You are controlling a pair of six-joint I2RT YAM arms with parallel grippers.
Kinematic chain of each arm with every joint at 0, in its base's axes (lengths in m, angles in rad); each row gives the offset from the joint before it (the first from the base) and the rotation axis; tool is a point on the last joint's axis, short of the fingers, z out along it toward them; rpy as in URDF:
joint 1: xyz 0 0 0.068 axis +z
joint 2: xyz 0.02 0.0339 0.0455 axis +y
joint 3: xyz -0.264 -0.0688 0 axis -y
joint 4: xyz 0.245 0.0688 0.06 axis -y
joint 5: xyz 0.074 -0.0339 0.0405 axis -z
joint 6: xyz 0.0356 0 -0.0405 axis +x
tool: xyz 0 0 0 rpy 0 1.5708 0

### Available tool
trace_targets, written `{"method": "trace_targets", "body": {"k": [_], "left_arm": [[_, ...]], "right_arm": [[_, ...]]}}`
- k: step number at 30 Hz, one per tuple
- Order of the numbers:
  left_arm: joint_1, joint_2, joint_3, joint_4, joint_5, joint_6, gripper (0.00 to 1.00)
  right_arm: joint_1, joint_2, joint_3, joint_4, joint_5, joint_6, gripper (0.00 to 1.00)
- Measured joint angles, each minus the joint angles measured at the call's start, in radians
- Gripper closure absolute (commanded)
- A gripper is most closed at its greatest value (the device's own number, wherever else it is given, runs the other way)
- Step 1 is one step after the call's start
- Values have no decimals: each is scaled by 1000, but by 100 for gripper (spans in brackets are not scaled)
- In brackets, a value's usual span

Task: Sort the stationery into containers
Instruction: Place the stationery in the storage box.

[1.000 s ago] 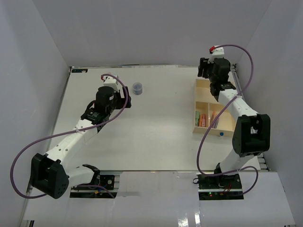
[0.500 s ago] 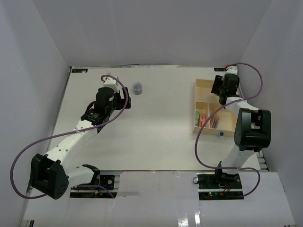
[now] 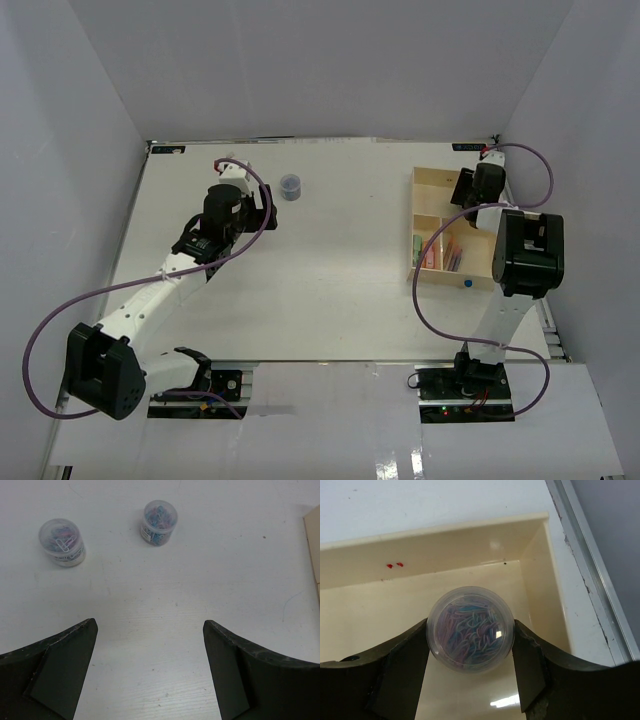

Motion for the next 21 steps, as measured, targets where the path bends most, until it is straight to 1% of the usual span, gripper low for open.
{"method": "trace_targets", "body": {"k": [1,5,8,9,11,12,15,21], "left_arm": [[0,1,0,0,0,0,2],[0,11,0,0,0,0,2],[0,14,-1,0,1,0,2],[0,14,-1,0,2,0,2],[0,14,-1,0,4,0,2],[0,14,-2,0,6,0,2],[0,14,-2,0,11,0,2],[0,14,-2,0,19,0,2]], "right_arm": [[0,8,8,6,0,0,51],[1,17,37,18,1,-4,43],[0,17,50,32,11,-14,35],[0,17,52,34,15,-18,31],[1,18,58,35,22,-24,26],[1,19,60,34,24,-26,22],[1,23,72,34,27,-34,18],[1,35,95,34,29,-45,17]]}}
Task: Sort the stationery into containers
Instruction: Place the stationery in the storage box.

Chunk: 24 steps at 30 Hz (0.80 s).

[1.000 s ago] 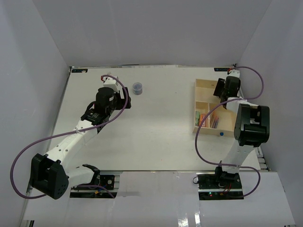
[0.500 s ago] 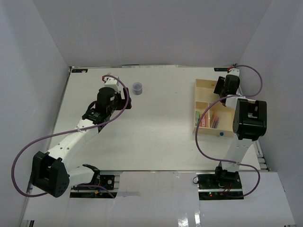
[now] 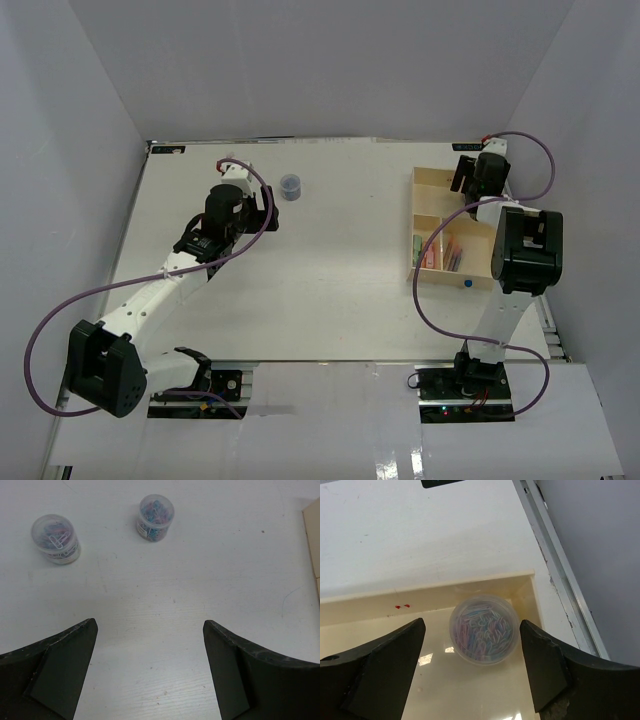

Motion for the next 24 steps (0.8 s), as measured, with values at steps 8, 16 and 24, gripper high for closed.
{"method": "trace_targets", "body": {"k": [8,16,24], "left_arm": [[0,0,0,0,0,-1,2],[0,-1,0,0,-3,-7,2],[0,-11,-6,0,-40,-7,2]], "right_arm": [[29,-74,-14,-24,-54,-60,9],[276,-224,120,-118,-227,-165,9],[533,-36,367,-216,-392,-215,10]]}}
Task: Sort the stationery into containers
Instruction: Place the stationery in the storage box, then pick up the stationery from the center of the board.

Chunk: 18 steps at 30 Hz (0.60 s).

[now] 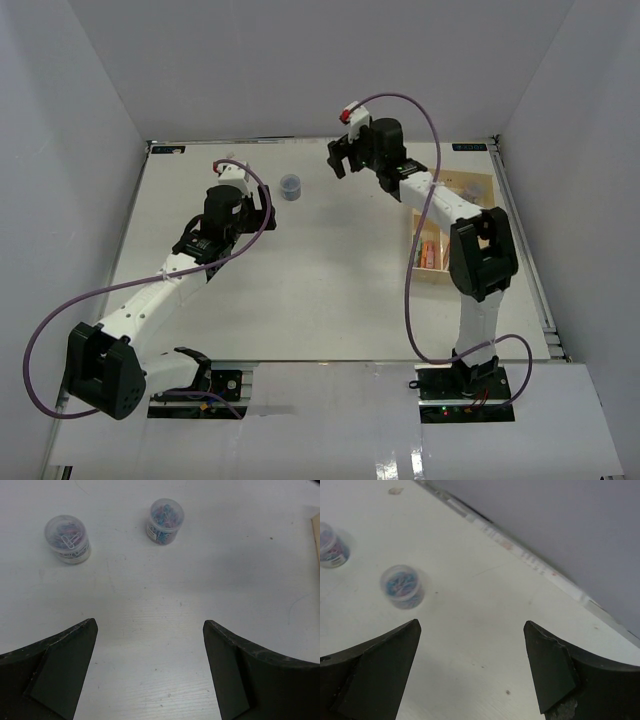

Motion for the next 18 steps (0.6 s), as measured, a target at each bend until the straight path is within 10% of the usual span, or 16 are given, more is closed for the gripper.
{"method": "trace_targets", "body": {"k": [18], "left_arm": [[8,-2,0,0,-9,-2,2]], "right_arm": [[194,489,424,-163,-87,41,10]]}}
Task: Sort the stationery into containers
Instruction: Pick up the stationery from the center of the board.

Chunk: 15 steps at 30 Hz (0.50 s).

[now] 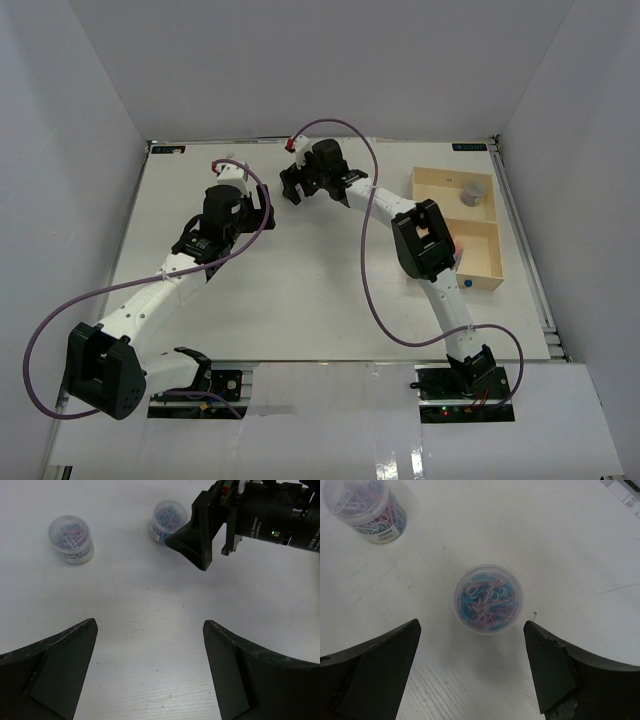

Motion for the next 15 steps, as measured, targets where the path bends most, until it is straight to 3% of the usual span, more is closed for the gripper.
{"method": "trace_targets", "body": {"k": [9,15], "left_arm": [[0,0,0,0,1,-1,2],[0,0,0,0,3,-1,2]], "right_arm": [[0,74,61,10,13,70,10],[2,108,61,34,35,103,4]]}}
